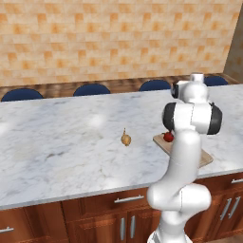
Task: Place the avocado, onion, tomato, and bell pepper on the cutting board.
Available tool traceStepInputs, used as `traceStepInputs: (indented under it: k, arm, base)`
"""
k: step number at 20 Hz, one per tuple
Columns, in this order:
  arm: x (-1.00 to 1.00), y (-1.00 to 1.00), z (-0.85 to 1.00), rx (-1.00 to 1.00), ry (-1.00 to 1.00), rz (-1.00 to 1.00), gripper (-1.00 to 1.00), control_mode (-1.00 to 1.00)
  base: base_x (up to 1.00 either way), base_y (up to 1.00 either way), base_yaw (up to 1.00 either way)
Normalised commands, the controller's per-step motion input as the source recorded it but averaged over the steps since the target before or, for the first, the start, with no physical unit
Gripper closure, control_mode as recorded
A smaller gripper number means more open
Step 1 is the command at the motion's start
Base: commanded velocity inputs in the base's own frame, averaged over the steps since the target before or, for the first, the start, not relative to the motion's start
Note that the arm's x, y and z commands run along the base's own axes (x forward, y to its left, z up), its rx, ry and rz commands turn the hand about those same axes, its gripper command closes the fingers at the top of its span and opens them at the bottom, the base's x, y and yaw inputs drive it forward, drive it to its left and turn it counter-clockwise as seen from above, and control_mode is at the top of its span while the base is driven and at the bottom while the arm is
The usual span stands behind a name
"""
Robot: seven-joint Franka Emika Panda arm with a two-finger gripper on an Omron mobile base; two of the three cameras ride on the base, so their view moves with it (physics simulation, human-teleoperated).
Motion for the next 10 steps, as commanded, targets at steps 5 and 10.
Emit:
traceStepInputs:
  k: [5, 10]
  arm:
    - [-0.45, 0.53, 0.07, 0.00, -0.05, 0.00, 1.00, -1.00]
    - [-0.48, 0.53, 0.03, 0.00, -0.04, 0.00, 1.00, -1.00]
  base:
    - [0.00, 0.00, 0.00]
    - [0.00, 0.00, 0.00]
